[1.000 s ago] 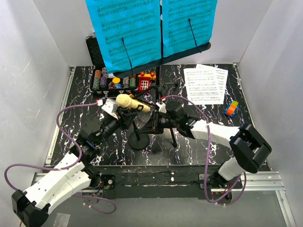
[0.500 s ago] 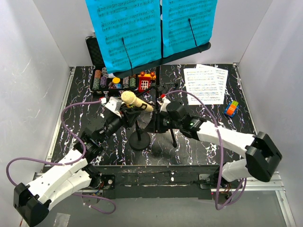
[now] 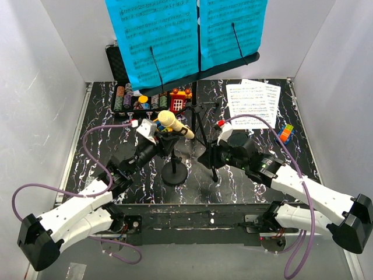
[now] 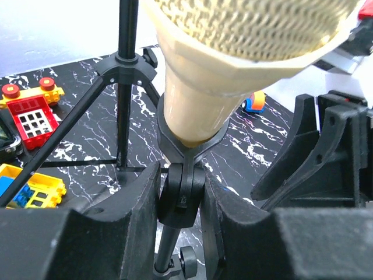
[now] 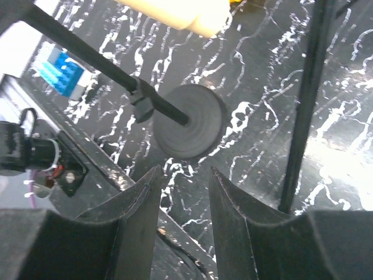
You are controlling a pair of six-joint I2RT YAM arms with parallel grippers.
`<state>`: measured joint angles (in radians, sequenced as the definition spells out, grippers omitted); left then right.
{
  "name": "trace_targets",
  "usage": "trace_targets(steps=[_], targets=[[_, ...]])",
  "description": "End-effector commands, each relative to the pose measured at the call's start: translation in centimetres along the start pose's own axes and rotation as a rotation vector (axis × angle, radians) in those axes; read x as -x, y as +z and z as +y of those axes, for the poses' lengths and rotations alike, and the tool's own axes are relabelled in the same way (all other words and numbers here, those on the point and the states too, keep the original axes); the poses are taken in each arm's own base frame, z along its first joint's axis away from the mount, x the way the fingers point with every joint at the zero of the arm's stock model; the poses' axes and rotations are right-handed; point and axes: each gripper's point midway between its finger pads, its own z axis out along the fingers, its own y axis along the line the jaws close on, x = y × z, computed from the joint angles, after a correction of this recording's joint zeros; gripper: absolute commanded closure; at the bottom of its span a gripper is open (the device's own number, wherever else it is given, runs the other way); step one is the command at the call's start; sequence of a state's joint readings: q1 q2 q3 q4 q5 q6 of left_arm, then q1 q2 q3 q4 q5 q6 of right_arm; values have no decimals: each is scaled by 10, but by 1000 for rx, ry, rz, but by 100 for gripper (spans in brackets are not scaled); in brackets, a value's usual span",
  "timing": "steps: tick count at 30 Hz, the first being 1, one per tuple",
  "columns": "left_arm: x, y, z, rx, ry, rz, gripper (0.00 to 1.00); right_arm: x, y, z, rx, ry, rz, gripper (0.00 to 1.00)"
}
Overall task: Pack up the instrument practice props
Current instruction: Adjust the microphone stand with the microphone at the center of the board.
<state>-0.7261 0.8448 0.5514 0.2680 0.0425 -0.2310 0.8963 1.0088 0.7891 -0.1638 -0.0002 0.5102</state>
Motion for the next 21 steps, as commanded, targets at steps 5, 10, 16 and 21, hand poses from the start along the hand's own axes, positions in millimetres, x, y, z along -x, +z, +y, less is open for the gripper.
trace_targets(steps=[5, 10, 16, 21], targets=[[-139, -30, 3, 67, 12, 432, 100, -2, -11, -22, -85, -85, -34, 55], [-146, -32, -4, 65, 49, 427, 100, 3, -17, -23, -86, -110, -56, 55], [-142, -35, -4, 75, 40, 415, 100, 10, -22, -20, -80, -128, -76, 52], [-144, -34, -4, 86, 31, 447, 100, 17, -20, -12, -52, -132, -88, 49]])
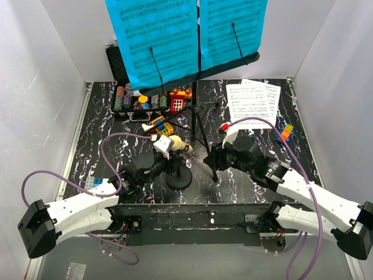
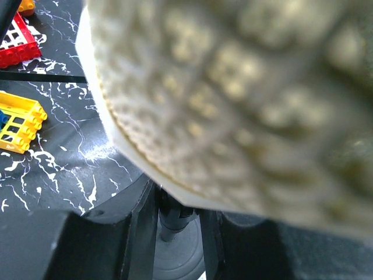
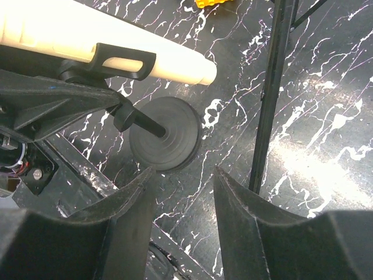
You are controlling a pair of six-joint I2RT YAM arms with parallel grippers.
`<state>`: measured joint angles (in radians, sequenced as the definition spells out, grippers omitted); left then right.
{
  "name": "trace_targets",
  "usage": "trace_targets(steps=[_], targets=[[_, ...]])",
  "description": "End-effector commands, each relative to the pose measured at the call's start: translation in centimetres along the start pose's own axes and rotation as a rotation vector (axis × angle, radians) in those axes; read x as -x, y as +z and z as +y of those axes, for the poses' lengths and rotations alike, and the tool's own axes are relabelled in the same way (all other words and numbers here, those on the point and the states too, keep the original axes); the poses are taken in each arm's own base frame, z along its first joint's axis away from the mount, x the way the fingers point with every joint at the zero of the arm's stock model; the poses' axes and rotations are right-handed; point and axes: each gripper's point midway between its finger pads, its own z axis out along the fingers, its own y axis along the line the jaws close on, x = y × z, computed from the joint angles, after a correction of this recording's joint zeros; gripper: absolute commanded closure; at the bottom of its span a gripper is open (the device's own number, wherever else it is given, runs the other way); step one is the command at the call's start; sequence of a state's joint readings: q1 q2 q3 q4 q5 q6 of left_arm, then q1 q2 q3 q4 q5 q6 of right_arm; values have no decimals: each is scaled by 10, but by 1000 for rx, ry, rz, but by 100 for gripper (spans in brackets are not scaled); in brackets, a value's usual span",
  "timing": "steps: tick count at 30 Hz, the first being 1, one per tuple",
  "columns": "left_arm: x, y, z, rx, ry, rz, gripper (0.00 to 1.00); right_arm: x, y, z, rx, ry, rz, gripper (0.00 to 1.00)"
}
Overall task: Pack up the instrument practice props
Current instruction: Adjust the microphone stand with the microphone at the center of the board, then remove the microphone from the microphone stand.
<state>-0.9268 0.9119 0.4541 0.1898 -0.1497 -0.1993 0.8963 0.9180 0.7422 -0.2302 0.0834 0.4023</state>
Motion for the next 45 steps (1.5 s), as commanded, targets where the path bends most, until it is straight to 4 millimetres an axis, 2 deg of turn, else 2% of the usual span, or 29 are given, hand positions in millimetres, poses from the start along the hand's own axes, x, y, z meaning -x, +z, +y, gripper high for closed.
trace_targets(steps=[1, 2, 4, 8, 18, 23, 25, 26, 33, 37, 41, 45], targets=[[-52, -9, 4, 31, -35, 208, 99, 27, -3, 10, 31, -21, -75, 48], [-58, -12, 6, 38, -34, 236, 95, 29, -2, 12, 35, -22, -73, 48], [-57, -13, 5, 38, -43, 238, 87, 30, -1, 13, 39, -25, -70, 48], [-52, -19, 3, 31, -68, 220, 63, 34, 2, 15, 44, -35, -71, 48], [-30, -38, 3, 33, -122, 153, 32, 43, 2, 18, 46, -71, -81, 46], [-33, -49, 6, 52, -146, 166, 20, 44, 0, 17, 44, -90, -80, 46], [-34, -53, 10, 74, -165, 163, 6, 44, -1, 18, 52, -102, -80, 46], [-33, -54, 11, 82, -183, 157, 2, 44, -1, 19, 61, -110, -82, 46], [-33, -51, 13, 109, -312, 81, 2, 53, -3, 38, 172, -156, -134, 46], [-21, -44, 7, 56, -325, -3, 2, 58, -1, 45, 214, -186, -186, 43], [-2, -37, 1, 10, -278, -78, 2, 72, -2, 48, 214, -240, -258, 41], [19, -33, -10, -60, -214, -158, 14, 80, 1, 50, 175, -322, -287, 41]])
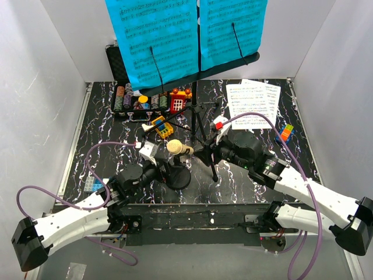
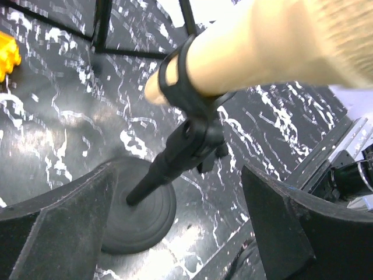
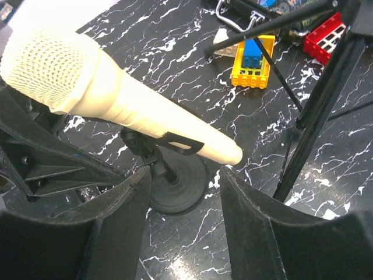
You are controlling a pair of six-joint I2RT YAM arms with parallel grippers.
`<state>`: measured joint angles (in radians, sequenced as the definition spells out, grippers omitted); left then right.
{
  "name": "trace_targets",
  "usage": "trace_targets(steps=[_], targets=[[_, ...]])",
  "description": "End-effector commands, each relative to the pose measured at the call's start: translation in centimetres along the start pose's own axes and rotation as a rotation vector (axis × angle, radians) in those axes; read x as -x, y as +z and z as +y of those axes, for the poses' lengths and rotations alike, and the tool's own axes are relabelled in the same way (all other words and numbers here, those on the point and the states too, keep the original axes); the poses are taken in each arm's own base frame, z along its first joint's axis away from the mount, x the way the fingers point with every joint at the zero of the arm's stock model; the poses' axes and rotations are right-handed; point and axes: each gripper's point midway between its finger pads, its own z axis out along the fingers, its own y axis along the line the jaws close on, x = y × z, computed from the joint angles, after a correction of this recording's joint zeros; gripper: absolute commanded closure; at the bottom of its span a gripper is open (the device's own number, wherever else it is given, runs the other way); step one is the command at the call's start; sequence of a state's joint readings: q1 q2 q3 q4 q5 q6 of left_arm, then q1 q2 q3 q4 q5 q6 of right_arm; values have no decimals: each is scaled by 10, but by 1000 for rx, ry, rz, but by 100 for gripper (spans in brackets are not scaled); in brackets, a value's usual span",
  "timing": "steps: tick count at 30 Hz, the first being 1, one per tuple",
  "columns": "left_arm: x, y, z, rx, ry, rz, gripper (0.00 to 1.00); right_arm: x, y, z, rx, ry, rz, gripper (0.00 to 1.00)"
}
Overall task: Pack up the instrument practice props
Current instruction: Remove the microphone from the microphone stand.
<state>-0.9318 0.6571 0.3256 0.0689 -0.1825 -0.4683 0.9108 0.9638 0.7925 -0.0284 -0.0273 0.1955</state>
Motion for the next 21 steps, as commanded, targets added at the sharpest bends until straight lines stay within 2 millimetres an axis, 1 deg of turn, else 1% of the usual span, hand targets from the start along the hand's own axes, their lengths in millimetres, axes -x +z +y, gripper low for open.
trace_targets(steps=[1, 3, 4, 8, 9, 12, 13, 17, 19, 21], targets=[[35, 5, -23, -102, 64, -132, 16, 33, 3, 4, -14, -132, -115, 41], [32, 9, -23, -101, 101, -107, 21, 33, 5, 5, -20, -161, -106, 41], [28, 12, -23, -98, 119, -84, 24, 33, 7, 6, -18, -173, -101, 41], [20, 15, -18, -82, 144, -59, 39, 31, 10, 12, -3, -213, -88, 41], [20, 15, -17, -78, 143, -62, 43, 32, 11, 14, 1, -216, -89, 41], [20, 12, -12, -64, 139, -80, 53, 34, 13, 18, 10, -218, -99, 41], [20, 11, -11, -59, 138, -87, 56, 34, 14, 19, 13, -246, -103, 41], [24, 7, -10, -60, 136, -111, 69, 38, 18, 27, 37, -283, -129, 40], [25, 7, -10, -60, 141, -112, 72, 41, 21, 29, 33, -305, -146, 39], [23, 8, -11, -64, 147, -103, 70, 42, 25, 29, 26, -325, -157, 39]])
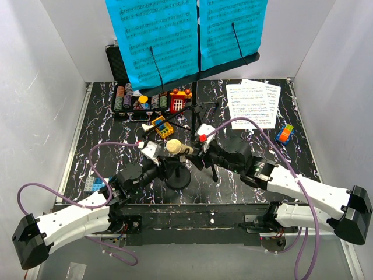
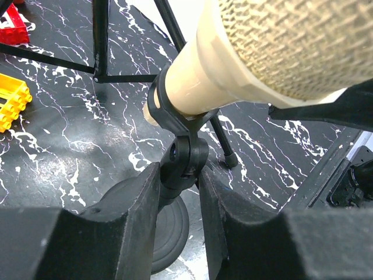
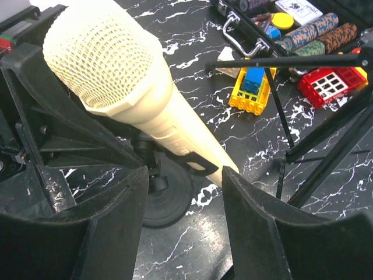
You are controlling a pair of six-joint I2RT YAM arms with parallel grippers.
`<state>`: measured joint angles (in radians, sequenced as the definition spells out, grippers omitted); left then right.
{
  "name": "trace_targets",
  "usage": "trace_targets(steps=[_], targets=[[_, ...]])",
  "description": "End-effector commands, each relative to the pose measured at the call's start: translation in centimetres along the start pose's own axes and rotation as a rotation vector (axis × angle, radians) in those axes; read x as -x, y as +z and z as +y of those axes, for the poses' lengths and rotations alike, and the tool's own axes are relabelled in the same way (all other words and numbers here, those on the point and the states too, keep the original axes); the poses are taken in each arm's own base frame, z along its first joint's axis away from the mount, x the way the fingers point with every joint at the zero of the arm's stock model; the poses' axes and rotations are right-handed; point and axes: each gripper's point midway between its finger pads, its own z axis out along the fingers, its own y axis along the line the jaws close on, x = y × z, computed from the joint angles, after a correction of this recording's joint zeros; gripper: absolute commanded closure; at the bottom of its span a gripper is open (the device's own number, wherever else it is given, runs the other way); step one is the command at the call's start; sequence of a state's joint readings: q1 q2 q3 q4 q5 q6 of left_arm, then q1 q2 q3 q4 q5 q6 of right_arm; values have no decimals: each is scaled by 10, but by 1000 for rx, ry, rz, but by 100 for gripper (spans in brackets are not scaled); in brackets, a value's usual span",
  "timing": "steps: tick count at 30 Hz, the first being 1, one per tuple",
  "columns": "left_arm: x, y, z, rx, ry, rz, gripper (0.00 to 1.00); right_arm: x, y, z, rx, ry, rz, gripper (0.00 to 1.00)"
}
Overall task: Pack up the instrument practice props
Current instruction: Remove the microphone from the microphone stand.
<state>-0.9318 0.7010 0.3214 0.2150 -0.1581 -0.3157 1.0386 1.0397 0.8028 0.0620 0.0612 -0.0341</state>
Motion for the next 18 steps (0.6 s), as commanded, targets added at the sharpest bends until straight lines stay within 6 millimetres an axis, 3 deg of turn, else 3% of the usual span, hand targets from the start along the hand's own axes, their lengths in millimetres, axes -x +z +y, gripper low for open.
trace_targets(steps=[1, 4, 9, 18], targets=[[4, 1, -2, -7, 11, -19, 65, 44, 8, -3, -33, -72, -133, 38], [1, 3, -2, -7, 12, -9, 53, 45, 13, -5, -47, -82, -124, 38], [1, 8, -4, -21, 14, -16, 53, 46, 16, -4, -50, -85, -138, 38], [-4, 13, -7, -32, 27, 14, 84, 54, 21, -1, -39, -108, -206, 38]])
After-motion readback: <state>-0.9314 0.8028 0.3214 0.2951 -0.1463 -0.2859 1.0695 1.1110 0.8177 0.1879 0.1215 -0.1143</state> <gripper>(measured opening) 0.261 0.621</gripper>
